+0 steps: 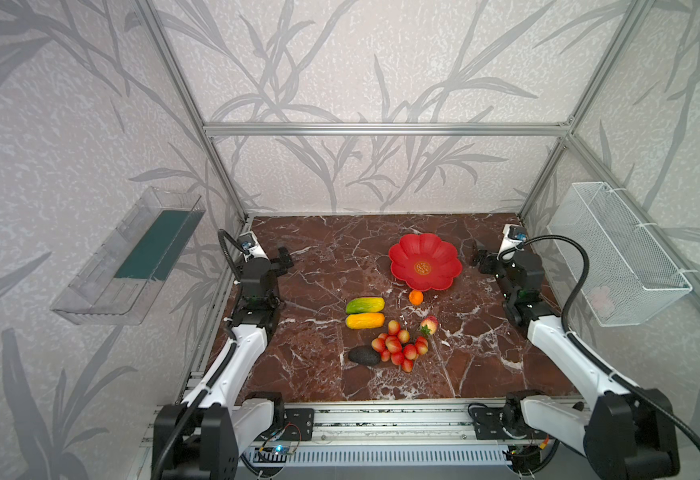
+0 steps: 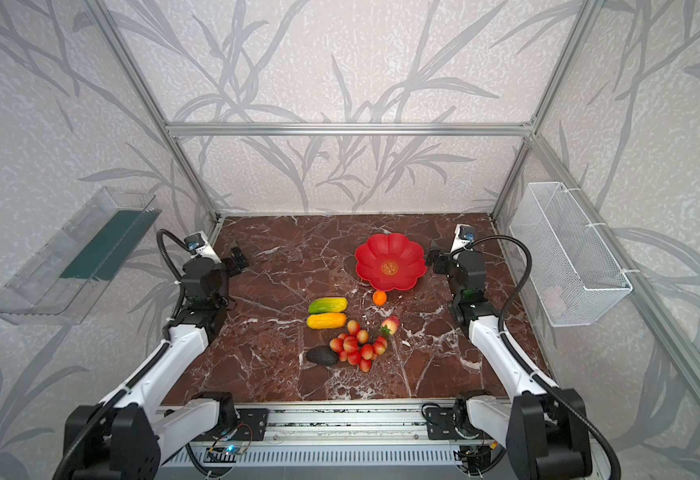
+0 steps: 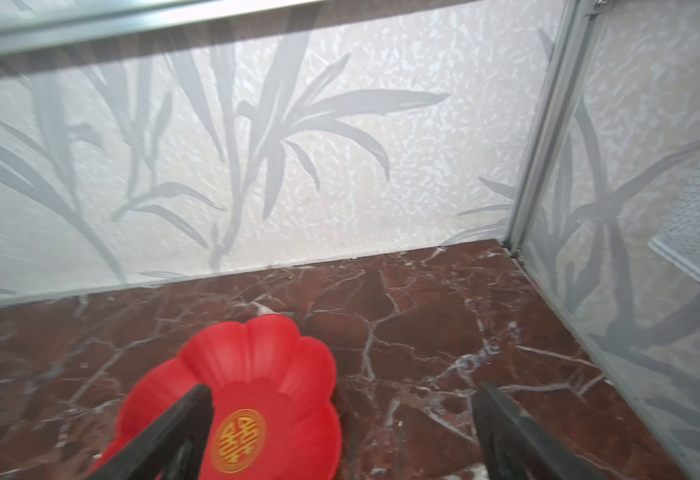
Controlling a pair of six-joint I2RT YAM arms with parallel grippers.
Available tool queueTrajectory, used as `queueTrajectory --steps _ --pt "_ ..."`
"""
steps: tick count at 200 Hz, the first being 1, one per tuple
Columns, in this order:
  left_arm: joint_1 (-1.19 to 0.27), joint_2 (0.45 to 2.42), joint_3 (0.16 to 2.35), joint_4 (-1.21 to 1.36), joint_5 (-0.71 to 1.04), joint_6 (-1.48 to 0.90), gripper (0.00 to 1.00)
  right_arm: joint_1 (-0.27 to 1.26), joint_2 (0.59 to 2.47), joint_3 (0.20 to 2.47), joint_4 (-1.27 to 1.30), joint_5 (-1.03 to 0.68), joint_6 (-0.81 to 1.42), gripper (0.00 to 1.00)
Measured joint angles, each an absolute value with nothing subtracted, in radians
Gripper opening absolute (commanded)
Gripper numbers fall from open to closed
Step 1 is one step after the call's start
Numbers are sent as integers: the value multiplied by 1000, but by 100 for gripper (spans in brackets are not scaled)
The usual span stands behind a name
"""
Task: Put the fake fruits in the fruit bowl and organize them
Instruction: 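Raise both arms from the rest pose toward the fruits, then grasp the pink strawberry-like fruit with the right gripper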
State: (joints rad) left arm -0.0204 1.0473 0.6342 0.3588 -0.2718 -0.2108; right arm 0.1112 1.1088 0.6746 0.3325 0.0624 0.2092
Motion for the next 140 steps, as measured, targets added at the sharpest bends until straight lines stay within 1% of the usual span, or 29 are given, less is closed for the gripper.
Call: queueTrajectory --steps 33,48,69,92,123,140 --pt "-18 1013 630 280 -196 -233 97 145 1087 688 59 -90 322 90" --pt "-18 1008 624 261 -173 -250 97 218 1082 688 -70 -115 380 89" --pt "-18 995 622 248 -157 -281 97 387 1076 687 -214 -93 459 88" --pt "-18 974 613 249 -154 -321 97 536 1077 665 -286 -72 549 85" --pt "-14 968 604 246 -143 -361 97 590 1116 635 -319 -49 662 84" --pt "-4 966 604 246 -134 -377 97 605 1157 635 -311 -35 700 81"
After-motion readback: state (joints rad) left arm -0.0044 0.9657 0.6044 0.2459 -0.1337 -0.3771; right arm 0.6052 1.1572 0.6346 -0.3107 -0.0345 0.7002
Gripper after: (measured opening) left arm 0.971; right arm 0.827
